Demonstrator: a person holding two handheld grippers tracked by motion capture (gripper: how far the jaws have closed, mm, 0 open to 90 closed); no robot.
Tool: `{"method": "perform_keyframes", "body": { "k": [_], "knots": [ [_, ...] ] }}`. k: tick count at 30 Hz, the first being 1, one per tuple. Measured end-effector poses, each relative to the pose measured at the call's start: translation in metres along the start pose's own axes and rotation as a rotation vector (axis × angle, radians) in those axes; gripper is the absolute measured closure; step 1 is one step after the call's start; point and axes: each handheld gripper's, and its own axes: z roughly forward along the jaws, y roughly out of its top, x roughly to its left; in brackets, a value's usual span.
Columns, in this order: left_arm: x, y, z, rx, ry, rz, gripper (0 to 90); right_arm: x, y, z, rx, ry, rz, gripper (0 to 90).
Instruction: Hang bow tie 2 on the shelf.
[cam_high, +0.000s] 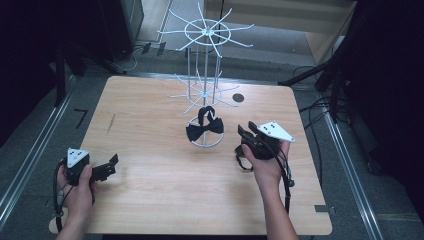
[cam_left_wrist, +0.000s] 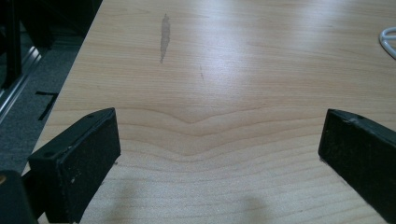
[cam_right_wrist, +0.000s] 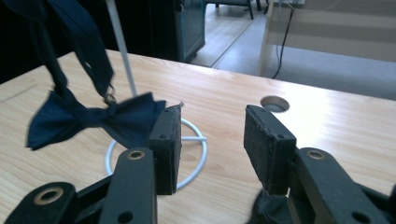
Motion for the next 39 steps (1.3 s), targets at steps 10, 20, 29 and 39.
{"method": "perform_keyframes", "body": {
  "k": [10, 20, 29, 39],
  "knots": [
    [0.0, 0.0, 0.0, -0.002, -0.001, -0.002, 0.0, -0.018, -0.015, 0.0, 0.035, -0.04, 0.022, 57.6],
    [0.0, 0.0, 0.0, -0.005, 0.001, -0.002, 0.0, -0.03, -0.031, 0.003, 0.075, -0.069, 0.047, 57.7],
    [0.0, 0.0, 0.0, -0.004, 0.0, -0.004, 0.0, -0.038, -0.046, 0.007, 0.115, -0.086, 0.071, 57.8],
    [-0.001, 0.0, 0.0, -0.007, 0.005, -0.002, 0.0, -0.042, -0.06, 0.009, 0.148, -0.096, 0.085, 57.8]
  ]
}}
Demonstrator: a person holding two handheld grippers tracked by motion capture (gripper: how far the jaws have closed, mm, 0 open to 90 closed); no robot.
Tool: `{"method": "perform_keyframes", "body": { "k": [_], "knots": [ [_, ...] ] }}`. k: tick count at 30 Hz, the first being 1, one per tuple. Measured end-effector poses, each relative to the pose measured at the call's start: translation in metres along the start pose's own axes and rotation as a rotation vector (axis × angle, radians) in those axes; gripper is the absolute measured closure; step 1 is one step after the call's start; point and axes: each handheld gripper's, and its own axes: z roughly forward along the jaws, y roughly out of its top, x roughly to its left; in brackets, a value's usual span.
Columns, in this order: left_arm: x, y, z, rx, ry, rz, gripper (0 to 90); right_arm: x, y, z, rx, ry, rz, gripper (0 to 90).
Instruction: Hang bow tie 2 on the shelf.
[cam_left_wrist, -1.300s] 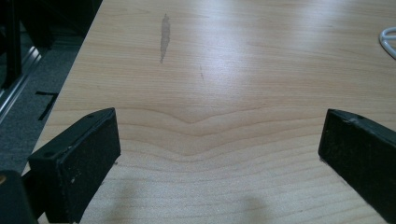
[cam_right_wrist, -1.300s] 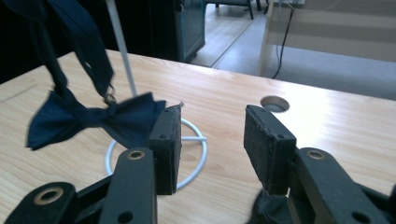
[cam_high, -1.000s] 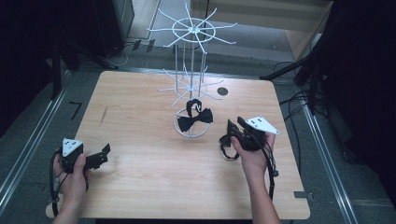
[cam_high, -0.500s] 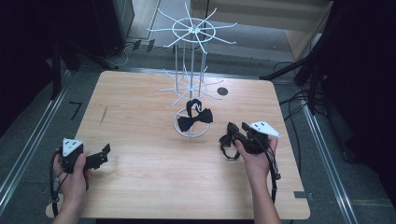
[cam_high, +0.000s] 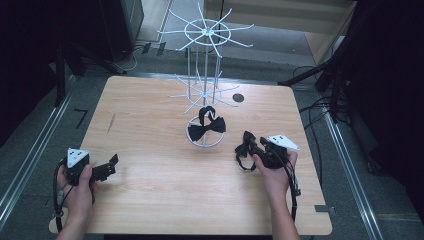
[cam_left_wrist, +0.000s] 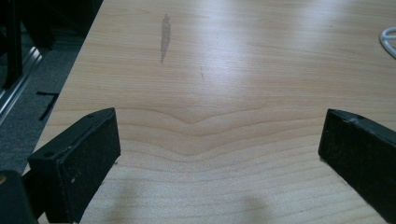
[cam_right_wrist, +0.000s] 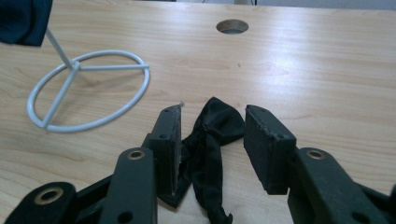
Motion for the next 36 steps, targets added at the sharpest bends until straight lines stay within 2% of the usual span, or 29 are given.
{"method": "perform_keyframes", "body": {
  "k": [20, 28, 30, 32, 36],
  "knots": [
    [0.0, 0.0, 0.0, 0.003, -0.004, 0.0, 0.0, -0.004, -0.034, 0.004, 0.091, -0.009, 0.019, 57.8],
    [0.0, 0.0, 0.0, 0.001, -0.005, -0.002, 0.0, -0.002, -0.039, 0.003, 0.132, -0.048, 0.005, 58.0],
    [0.0, 0.0, 0.0, -0.001, -0.002, -0.003, 0.0, -0.001, -0.04, 0.002, 0.16, -0.06, 0.0, 59.4],
    [0.0, 0.0, 0.0, 0.002, -0.003, -0.001, 0.0, 0.0, -0.041, 0.002, 0.164, -0.063, 0.004, 62.9],
    [0.0, 0.0, 0.0, -0.003, -0.001, -0.002, 0.0, 0.0, -0.042, 0.0, 0.163, -0.055, 0.018, 77.8]
  ]
}}
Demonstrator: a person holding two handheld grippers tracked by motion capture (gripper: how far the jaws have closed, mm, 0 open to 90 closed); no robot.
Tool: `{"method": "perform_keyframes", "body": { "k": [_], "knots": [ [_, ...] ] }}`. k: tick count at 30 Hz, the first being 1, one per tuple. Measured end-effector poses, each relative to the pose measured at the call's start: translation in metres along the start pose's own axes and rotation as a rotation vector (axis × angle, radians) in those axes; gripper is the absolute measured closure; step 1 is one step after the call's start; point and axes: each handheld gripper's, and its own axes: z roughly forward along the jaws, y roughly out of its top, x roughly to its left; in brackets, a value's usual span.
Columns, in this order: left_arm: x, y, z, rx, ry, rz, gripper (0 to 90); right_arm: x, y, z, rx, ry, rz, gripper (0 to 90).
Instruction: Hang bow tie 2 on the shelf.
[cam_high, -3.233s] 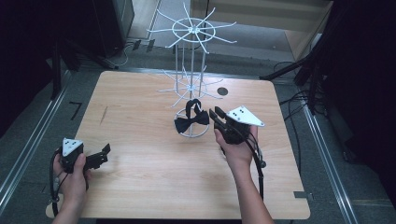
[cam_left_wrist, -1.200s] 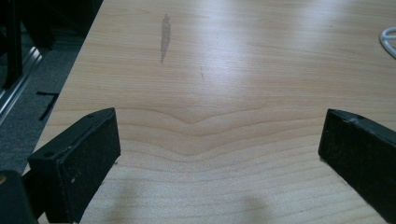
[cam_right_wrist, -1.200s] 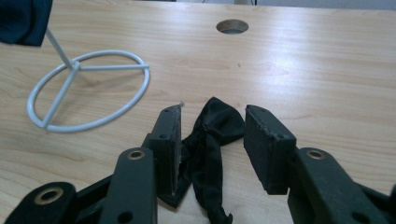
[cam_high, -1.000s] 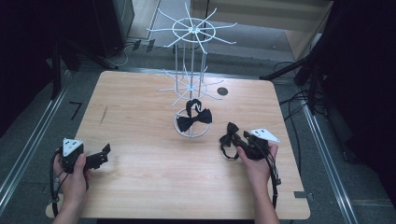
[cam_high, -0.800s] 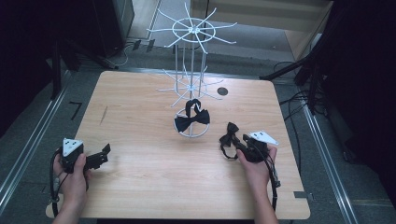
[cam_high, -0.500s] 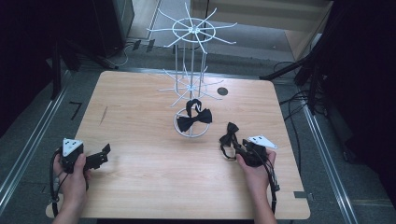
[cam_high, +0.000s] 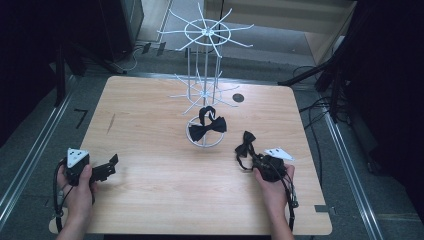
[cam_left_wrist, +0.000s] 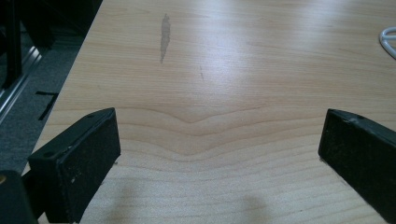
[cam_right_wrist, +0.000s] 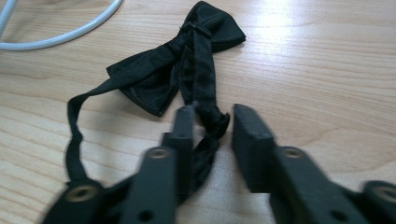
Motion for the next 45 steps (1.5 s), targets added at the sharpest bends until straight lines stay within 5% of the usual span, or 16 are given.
{"method": "perform_keyframes", "body": {
  "k": [8, 18, 45],
  "knots": [
    [0.0, 0.0, 0.0, 0.001, 0.001, 0.001, 0.0, -0.002, 0.0, 0.0, -0.014, 0.062, 0.063, 82.1],
    [0.0, 0.0, 0.0, 0.001, 0.001, 0.005, 0.0, 0.002, 0.014, -0.014, -0.113, 0.09, 0.087, 82.7],
    [0.0, 0.0, 0.0, 0.003, 0.003, 0.007, 0.0, 0.026, 0.08, -0.045, -0.287, 0.14, 0.041, 83.0]
  ]
}}
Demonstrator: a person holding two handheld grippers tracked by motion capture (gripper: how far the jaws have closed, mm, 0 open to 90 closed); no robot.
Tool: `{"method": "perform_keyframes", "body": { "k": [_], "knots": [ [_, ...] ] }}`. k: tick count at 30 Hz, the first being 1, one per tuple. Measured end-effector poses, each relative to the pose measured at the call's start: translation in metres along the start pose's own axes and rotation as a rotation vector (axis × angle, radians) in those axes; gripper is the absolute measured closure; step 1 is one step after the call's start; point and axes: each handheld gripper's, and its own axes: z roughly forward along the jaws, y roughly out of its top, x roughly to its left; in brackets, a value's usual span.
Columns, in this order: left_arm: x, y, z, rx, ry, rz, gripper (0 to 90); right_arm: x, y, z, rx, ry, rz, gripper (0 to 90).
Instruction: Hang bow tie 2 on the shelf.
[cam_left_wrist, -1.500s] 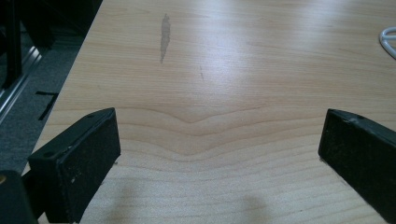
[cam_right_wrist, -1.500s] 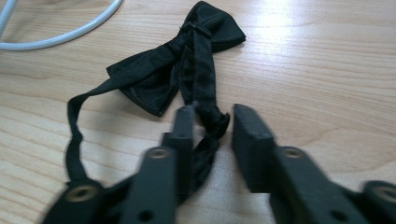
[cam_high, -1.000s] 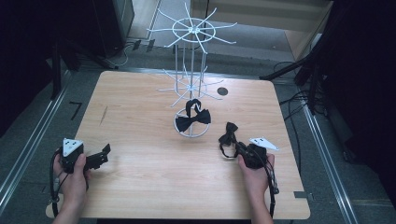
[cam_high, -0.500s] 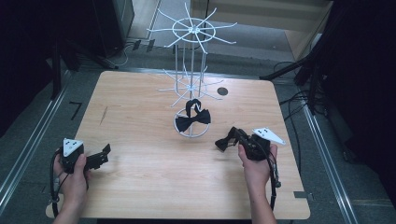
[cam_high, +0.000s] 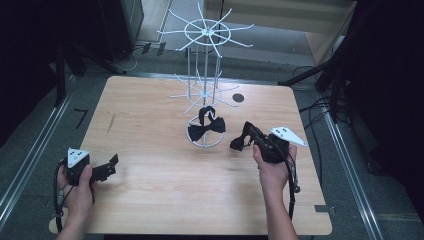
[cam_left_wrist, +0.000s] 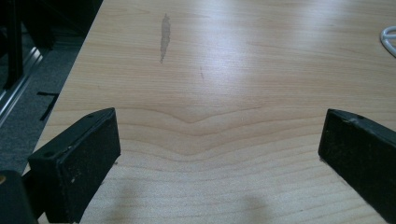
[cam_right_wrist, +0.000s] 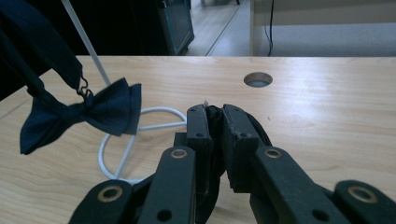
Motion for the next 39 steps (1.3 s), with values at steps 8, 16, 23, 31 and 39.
{"method": "perform_keyframes", "body": {
  "k": [8, 16, 23, 31, 39],
  "knots": [
    [0.0, 0.0, 0.0, 0.0, 0.0, 0.0, 0.0, 0.006, 0.013, 0.0, -0.024, 0.011, -0.007, 83.0],
    [0.0, 0.0, 0.0, 0.001, 0.0, 0.0, 0.0, 0.011, 0.022, 0.0, -0.036, 0.017, -0.009, 83.0],
    [0.0, 0.0, 0.0, 0.0, 0.0, -0.001, 0.0, 0.017, 0.033, 0.0, -0.046, 0.009, -0.023, 83.0],
    [0.0, 0.0, 0.0, 0.0, -0.002, -0.003, 0.0, 0.022, 0.044, -0.001, -0.067, 0.008, -0.037, 83.0],
    [0.0, 0.0, 0.0, 0.002, -0.002, -0.003, 0.0, 0.027, 0.054, -0.001, -0.08, 0.011, -0.047, 83.0]
  ]
}}
